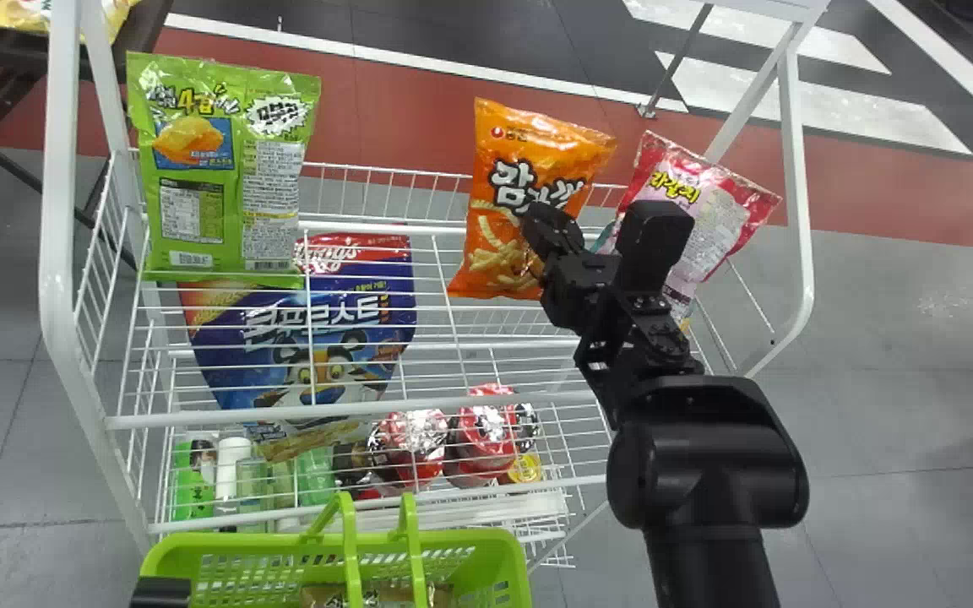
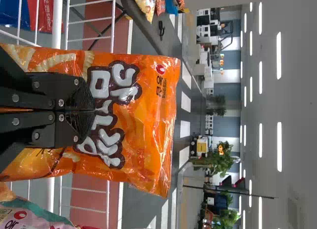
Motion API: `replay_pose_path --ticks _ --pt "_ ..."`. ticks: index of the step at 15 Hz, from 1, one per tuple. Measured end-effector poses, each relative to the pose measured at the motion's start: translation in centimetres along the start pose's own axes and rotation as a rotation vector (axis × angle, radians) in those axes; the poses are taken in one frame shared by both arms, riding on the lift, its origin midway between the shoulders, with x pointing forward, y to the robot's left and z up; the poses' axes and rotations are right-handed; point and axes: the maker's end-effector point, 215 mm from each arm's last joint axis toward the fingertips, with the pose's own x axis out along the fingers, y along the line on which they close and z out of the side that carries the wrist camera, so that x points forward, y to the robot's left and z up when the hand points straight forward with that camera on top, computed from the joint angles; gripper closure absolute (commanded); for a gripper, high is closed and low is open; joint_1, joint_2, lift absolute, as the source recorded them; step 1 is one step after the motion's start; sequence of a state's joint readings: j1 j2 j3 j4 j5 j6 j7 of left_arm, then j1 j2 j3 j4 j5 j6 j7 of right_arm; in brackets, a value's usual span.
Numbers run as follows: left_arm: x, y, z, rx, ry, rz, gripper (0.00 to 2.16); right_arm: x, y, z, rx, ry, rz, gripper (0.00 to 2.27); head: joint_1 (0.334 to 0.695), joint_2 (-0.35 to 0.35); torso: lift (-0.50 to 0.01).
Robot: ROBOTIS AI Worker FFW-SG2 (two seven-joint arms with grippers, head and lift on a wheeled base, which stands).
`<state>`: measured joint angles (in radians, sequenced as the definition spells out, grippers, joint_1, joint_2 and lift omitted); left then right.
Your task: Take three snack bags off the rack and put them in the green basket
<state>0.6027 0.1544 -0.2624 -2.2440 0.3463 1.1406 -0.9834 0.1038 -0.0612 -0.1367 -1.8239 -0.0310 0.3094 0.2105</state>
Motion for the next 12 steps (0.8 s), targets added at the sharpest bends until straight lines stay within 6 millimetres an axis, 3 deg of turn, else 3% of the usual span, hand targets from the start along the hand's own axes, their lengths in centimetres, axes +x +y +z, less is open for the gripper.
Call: replay_pose_path --ticks 3,8,9,12 --pt "0.0 -0.1 0.0 0.002 0.001 -0.002 1.54 -3.4 0.8 1.9 0.020 -0.033 0.036 2.17 0.695 -0.350 -0.018" --pt "0.0 -0.1 0.3 0.011 -0.002 0.001 1.54 -11.8 1.3 4.0 0.073 -0.009 0.101 2.17 0.695 -0.350 -0.018" --pt "0.0 -0.1 0.4 0.014 -0.002 0.004 1.54 -13.7 1.5 3.7 0.088 0.026 0.121 2.17 0.695 -0.350 -0.018" --pt "0.1 -0.1 0.3 0.014 -0.002 0.013 1.54 -18.8 3.5 0.2 0.153 0.240 0.214 2.17 0.695 -0.350 -0.018"
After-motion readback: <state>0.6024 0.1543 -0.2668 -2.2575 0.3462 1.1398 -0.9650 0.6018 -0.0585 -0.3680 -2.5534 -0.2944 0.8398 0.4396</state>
